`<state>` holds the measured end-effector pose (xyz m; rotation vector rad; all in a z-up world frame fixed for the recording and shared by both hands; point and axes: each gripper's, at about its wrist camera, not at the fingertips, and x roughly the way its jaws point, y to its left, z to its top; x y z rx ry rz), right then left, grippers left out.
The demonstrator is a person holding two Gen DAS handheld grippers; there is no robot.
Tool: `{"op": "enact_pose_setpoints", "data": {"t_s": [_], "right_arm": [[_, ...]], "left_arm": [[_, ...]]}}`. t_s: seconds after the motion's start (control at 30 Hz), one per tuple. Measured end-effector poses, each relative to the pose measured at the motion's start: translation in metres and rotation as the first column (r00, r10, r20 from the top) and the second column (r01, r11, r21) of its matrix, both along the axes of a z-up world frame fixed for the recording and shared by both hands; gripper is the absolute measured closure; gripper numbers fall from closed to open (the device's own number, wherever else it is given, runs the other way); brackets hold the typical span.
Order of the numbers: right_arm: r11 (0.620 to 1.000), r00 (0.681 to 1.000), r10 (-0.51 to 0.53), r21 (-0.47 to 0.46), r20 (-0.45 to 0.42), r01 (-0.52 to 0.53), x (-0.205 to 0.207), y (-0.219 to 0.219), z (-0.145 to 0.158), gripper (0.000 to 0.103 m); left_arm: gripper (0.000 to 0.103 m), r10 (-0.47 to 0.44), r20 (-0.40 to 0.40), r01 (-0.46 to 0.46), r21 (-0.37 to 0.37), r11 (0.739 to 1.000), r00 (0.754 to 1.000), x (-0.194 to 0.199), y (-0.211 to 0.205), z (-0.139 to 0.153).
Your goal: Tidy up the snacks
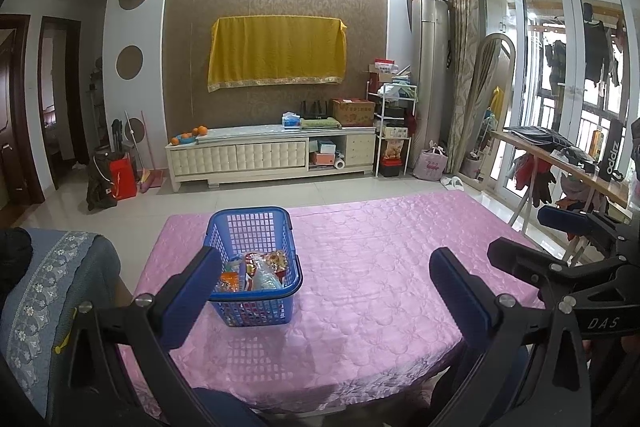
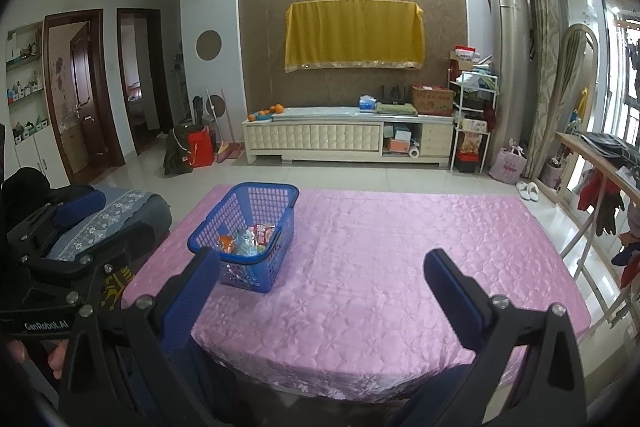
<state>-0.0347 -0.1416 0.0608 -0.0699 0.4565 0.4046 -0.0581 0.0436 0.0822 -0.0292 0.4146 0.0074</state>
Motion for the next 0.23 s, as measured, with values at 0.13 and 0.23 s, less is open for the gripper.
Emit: {"op": "enact_pose_setpoints", "data": {"t_s": [0.13, 0.23], "right_arm": [[1.0, 1.0, 0.001, -0.002, -0.001, -0.001, -0.0006, 0.0006, -0.0004, 0.0], [1.0, 1.0, 0.004, 0.002, -0.007, -0.004, -0.0009, 0.0005, -0.001, 0.0]], "left_arm": [[0.0, 0.009, -0.001, -0.009, 0.013, 1.0, 1.0, -0.0013, -0.0003, -0.0014], [0.0, 0.009, -0.008, -0.009, 0.009, 1.0, 1.0, -0.0009, 0.0003, -0.0025]]}}
